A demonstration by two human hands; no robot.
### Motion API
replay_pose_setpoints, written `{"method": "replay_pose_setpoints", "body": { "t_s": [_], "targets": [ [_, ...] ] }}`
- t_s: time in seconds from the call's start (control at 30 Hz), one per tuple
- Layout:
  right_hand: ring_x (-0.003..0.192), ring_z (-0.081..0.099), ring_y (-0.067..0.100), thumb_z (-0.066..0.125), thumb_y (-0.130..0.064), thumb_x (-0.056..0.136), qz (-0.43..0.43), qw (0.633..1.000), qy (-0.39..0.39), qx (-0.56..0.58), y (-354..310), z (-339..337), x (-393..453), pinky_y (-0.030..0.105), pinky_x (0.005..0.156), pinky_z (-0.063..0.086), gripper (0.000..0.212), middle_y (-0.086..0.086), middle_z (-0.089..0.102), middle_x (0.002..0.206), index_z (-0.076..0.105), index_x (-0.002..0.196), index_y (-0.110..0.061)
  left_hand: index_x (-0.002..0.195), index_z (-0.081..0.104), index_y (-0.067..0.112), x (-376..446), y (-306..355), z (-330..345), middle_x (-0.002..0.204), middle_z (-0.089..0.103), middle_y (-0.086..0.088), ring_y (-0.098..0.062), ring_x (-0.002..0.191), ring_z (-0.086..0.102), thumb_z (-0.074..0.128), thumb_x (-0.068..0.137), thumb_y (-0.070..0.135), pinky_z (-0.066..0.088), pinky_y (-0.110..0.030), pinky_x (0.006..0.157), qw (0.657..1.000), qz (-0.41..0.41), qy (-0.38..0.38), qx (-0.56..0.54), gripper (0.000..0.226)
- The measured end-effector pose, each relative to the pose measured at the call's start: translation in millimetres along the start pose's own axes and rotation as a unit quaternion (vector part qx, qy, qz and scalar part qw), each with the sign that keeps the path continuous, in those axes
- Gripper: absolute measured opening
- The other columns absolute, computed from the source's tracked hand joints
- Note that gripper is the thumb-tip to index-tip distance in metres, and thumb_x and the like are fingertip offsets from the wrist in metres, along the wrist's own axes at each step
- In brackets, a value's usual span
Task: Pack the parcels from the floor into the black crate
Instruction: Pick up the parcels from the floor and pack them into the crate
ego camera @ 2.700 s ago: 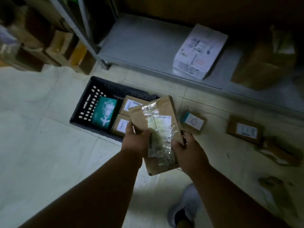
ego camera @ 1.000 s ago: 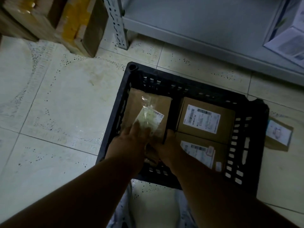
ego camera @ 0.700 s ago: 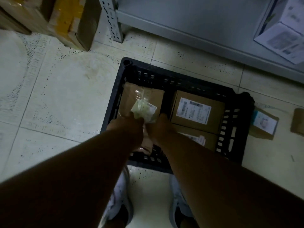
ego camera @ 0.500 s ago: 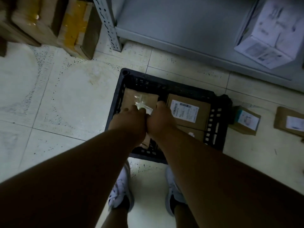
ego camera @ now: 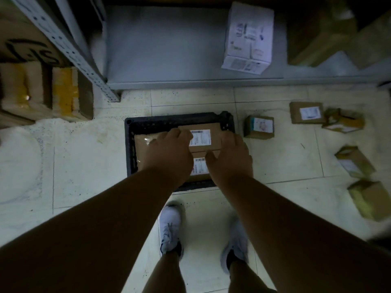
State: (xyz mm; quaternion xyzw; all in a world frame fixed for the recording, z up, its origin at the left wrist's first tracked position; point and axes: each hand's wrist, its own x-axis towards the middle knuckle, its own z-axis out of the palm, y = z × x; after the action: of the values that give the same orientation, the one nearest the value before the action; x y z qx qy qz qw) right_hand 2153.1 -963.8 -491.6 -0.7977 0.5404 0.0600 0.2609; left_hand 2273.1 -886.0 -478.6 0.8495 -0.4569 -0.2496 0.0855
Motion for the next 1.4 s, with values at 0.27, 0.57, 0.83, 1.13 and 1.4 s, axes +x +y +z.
{"method": "replay_pose_setpoints", "body": {
  "t_s": [0.27,0.57,0.83,1.13,1.4],
  "targets": [
    [0.129,0.045,0.021,0.065,-0.034,0.090,0.051,0.994,0.062,0.078,87,-48,-16,0.040,0.105,0.038,0.058,0.001,0.046,0.141,0.041,0.141,-0.022,0.137,0.045,0.021,2,92,36,0.136,0.050,-0.005,-0.027,0.120,0.049,0.054,0.091,0.020,0.044,-0.044,0.099,0.997,0.067,-0.035,0.010,0.046],
    [0.130,0.045,0.022,0.068,-0.039,0.086,0.112,0.982,0.106,0.104,241,-139,-33,0.045,0.104,0.044,0.066,0.001,0.043,0.142,0.039,0.142,-0.021,0.135,0.048,0.017,-3,272,83,0.132,0.054,-0.007,-0.027,0.120,0.052,0.055,0.091,0.019,0.045,-0.045,0.099,0.986,0.162,-0.023,0.008,0.045],
    [0.131,0.043,0.022,0.066,-0.037,0.087,0.165,0.967,0.139,0.133,391,-226,-56,0.041,0.103,0.041,0.064,-0.001,0.041,0.145,0.037,0.144,-0.025,0.135,0.047,0.018,-6,453,135,0.126,0.058,-0.004,-0.022,0.112,0.057,0.056,0.092,0.023,0.050,-0.038,0.091,0.967,0.253,-0.006,0.044,0.044],
    [0.130,0.044,0.025,0.068,-0.034,0.085,0.256,0.937,0.162,0.174,513,-245,-48,0.047,0.101,0.044,0.065,0.002,0.044,0.142,0.039,0.142,-0.023,0.137,0.043,0.021,0,567,208,0.130,0.054,-0.003,-0.021,0.116,0.052,0.055,0.093,0.024,0.046,-0.038,0.094,0.943,0.319,-0.056,0.073,0.046],
    [0.129,0.044,0.024,0.069,-0.034,0.085,0.291,0.922,0.145,0.208,534,-248,35,0.045,0.104,0.044,0.066,0.002,0.044,0.142,0.038,0.142,-0.024,0.137,0.044,0.018,92,580,229,0.128,0.055,-0.007,-0.025,0.114,0.053,0.059,0.090,0.023,0.047,-0.043,0.093,0.939,0.306,-0.125,0.093,0.050]
  ]
}}
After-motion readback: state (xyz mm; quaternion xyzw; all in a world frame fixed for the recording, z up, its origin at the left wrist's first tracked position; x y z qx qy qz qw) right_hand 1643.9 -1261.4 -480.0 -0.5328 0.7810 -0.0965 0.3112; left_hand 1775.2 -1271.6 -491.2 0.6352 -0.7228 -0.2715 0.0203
